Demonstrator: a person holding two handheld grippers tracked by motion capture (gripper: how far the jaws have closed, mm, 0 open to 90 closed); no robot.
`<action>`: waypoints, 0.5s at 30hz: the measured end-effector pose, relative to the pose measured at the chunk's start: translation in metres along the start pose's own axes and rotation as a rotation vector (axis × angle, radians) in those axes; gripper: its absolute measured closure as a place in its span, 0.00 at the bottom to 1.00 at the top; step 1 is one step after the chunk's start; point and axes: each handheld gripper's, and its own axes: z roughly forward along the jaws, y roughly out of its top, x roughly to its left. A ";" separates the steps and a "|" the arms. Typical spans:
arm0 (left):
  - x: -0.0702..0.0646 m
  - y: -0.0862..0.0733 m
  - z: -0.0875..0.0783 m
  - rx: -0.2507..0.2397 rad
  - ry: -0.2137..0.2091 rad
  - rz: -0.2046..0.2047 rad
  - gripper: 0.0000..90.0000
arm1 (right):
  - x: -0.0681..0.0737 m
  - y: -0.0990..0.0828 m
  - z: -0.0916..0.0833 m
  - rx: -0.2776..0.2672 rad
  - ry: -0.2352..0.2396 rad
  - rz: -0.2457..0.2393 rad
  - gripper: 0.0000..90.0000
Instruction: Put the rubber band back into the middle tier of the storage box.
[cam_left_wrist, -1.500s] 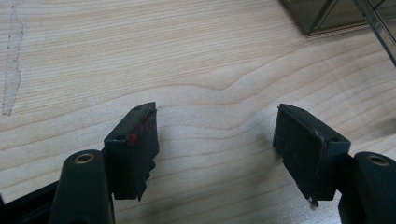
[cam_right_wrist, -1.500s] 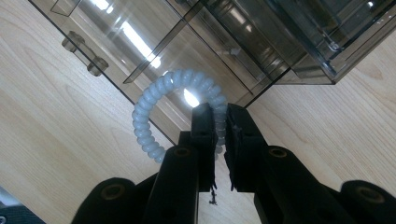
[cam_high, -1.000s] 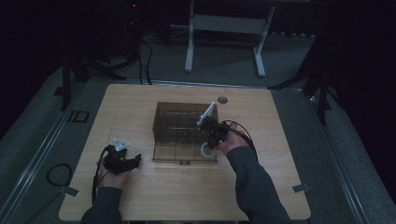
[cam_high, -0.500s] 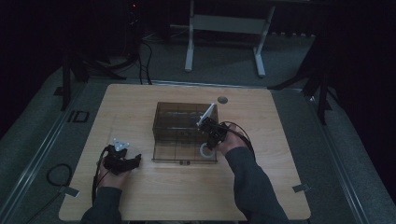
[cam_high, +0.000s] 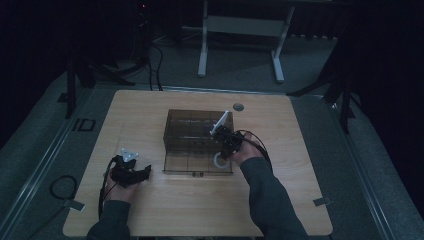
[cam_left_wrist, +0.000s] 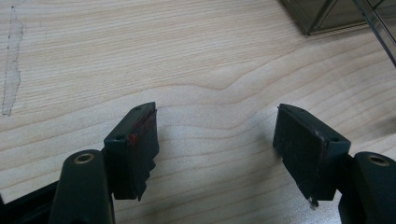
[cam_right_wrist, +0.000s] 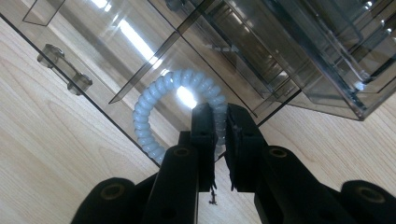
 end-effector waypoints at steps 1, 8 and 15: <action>0.000 0.000 0.000 0.000 0.000 0.000 0.34 | 0.000 0.000 0.001 0.000 0.001 0.000 0.91; 0.000 0.000 0.000 -0.001 0.001 0.001 0.34 | -0.001 0.002 0.004 0.006 -0.004 0.001 0.91; 0.000 0.000 0.000 -0.002 0.000 -0.003 0.34 | -0.002 0.003 0.006 0.015 -0.009 0.002 0.91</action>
